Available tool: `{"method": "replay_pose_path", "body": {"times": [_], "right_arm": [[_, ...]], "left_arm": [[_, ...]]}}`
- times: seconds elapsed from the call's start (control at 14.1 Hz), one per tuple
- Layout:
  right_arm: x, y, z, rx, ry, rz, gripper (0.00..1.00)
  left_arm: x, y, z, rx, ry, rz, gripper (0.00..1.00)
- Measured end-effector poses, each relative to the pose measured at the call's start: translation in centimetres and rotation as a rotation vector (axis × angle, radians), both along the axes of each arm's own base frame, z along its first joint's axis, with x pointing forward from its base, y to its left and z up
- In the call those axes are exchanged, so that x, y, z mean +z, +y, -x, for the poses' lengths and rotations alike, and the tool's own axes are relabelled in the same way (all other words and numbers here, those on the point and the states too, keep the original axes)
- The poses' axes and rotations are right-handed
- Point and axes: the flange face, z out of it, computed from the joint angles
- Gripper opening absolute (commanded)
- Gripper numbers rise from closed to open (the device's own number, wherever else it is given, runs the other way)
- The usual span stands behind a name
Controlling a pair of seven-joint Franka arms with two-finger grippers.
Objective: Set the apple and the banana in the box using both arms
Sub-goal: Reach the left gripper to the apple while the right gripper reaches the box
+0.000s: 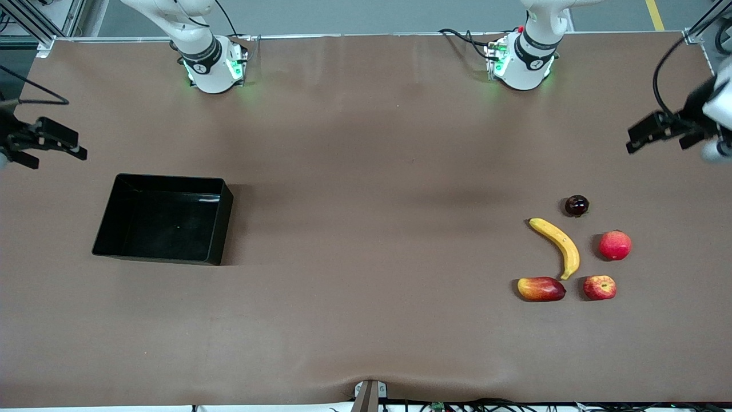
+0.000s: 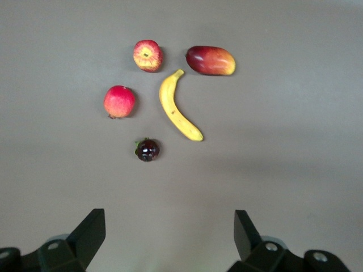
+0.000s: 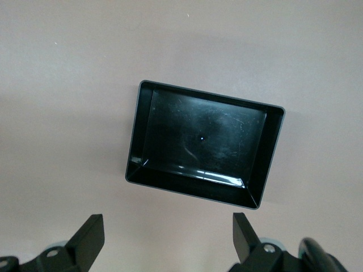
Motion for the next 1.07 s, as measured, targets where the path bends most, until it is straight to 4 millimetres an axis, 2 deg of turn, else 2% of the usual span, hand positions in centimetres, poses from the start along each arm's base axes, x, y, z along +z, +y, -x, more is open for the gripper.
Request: {"method": "replay_pose_path", "body": {"times": [0.14, 0.28, 0.43, 0.71, 0.85, 1.07], "right_arm": [[-2.8, -0.8, -1.1, -0.010, 0.050, -0.008, 1.00], [-6.1, -1.9, -2.4, -0.014, 0.094, -0.009, 1.00], [-8.2, -3.7, -3.3, -0.024, 0.107, 0.024, 1.00], [-15.2, -9.0, -6.0, -0.059, 0.107, 0.092, 1.00], [-18.5, -9.9, -7.1, -0.041, 0.116, 0.142, 1.00], [-21.6, -10.9, -7.9, -0.003, 0.119, 0.143, 1.00]], "left_arm": [[-3.6, 1.8, -2.9, 0.011, -0.006, -0.041, 1.00], [-7.6, 2.5, -5.9, 0.004, -0.033, -0.052, 1.00], [-11.5, 2.9, -8.4, -0.002, -0.062, -0.044, 1.00], [-22.2, 5.9, -13.1, -0.001, -0.090, -0.042, 1.00], [-27.4, 7.1, -15.2, -0.027, -0.082, -0.036, 1.00], [-32.7, 7.8, -17.2, -0.040, -0.099, -0.017, 1.00]]}}
